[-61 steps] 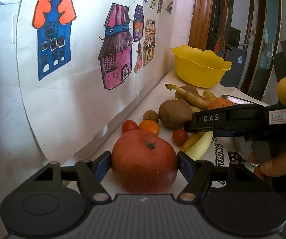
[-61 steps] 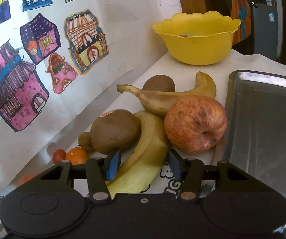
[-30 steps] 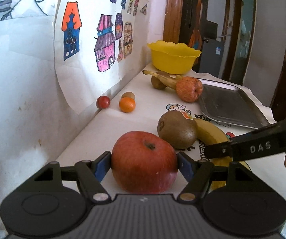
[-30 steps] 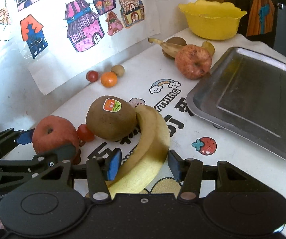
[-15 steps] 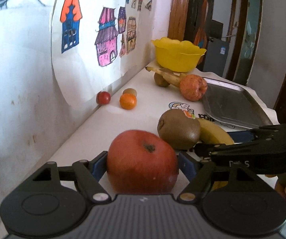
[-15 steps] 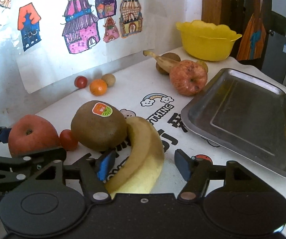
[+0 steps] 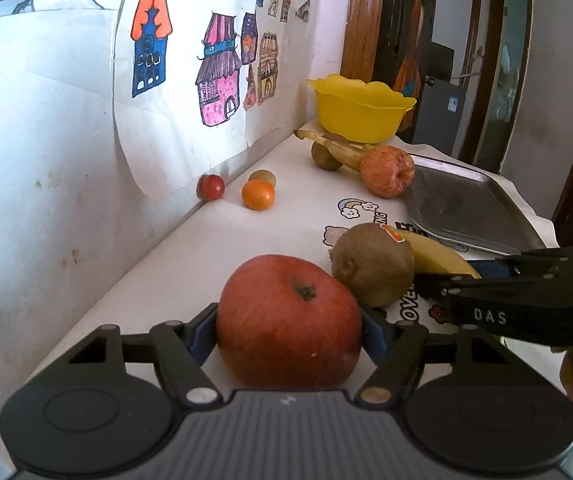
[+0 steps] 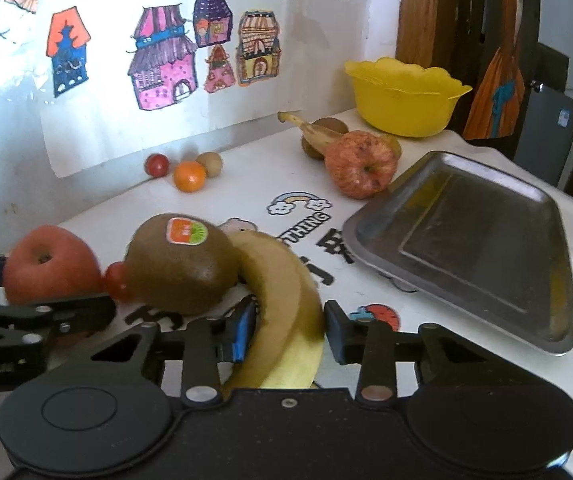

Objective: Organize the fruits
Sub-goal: 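Lift and carry the apple and banana toward the metal tray with both grippers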

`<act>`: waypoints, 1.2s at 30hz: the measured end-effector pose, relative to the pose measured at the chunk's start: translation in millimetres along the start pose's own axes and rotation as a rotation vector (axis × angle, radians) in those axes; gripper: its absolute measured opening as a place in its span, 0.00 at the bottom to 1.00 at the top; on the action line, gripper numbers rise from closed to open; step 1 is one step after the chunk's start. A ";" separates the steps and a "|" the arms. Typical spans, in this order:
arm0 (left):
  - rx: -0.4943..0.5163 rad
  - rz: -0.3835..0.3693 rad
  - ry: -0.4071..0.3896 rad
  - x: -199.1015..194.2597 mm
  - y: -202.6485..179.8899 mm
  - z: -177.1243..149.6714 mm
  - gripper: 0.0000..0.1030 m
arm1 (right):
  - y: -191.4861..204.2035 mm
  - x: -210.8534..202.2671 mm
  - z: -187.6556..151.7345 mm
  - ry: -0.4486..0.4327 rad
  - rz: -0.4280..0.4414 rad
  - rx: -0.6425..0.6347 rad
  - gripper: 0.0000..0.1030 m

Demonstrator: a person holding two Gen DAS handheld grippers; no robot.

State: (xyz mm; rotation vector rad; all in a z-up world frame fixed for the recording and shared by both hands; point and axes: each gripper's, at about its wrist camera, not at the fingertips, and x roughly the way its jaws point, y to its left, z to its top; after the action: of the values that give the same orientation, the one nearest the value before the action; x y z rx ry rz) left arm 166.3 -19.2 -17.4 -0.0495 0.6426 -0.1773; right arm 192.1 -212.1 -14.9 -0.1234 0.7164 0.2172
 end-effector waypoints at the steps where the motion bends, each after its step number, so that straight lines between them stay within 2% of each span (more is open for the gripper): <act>1: 0.000 0.006 -0.006 0.3 -1.0 -0.4 0.73 | -0.7 1.5 0.8 -0.001 -0.002 0.004 0.42; 3: -0.005 0.015 -0.012 1.6 -1.9 -0.5 0.73 | -2.1 4.3 1.6 -0.006 -0.004 0.009 0.46; 6: -0.013 0.027 -0.017 2.6 -3.5 -0.5 0.73 | -3.9 7.0 2.4 -0.011 0.009 0.024 0.46; 8: -0.015 0.034 -0.020 2.8 -4.6 -0.8 0.73 | -2.9 7.1 2.5 -0.016 0.018 0.027 0.40; 18: -0.027 0.038 -0.024 0.8 -5.2 -2.1 0.72 | 3.0 5.1 2.4 -0.041 -0.018 -0.023 0.37; 26: -0.043 0.020 -0.032 -4.0 -9.0 -6.7 0.72 | 7.6 -2.0 2.0 -0.080 -0.080 -0.101 0.37; 36: -0.055 -0.035 -0.034 -11.9 -22.7 -9.3 0.72 | -4.5 -15.3 -3.7 -0.104 -0.085 -0.056 0.36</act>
State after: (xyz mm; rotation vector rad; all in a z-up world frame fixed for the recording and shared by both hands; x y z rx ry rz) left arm 148.0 -39.2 -15.5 -0.1168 0.6130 -0.1926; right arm 179.6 -219.6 -7.3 -0.1940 0.6007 0.1606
